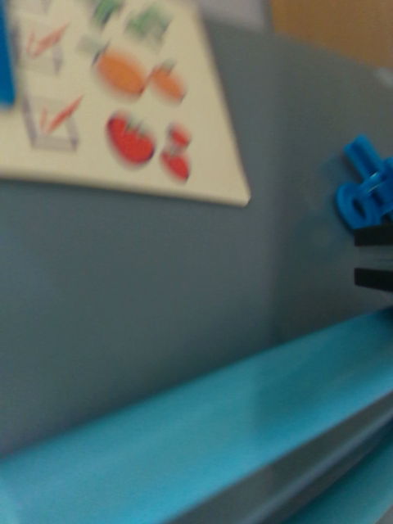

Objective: Close fridge door

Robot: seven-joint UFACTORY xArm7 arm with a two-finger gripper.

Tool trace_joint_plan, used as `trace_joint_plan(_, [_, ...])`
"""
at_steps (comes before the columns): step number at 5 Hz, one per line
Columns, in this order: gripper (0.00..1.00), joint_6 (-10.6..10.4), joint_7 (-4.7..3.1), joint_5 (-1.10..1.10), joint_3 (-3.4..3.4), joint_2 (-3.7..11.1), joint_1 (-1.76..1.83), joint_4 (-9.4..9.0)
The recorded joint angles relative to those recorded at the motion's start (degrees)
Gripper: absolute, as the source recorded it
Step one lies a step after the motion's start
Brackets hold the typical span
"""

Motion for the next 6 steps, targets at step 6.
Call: trace_joint_plan(6, [1.0,0.0,0.0,0.0,3.18,7.16,0.0,7.28])
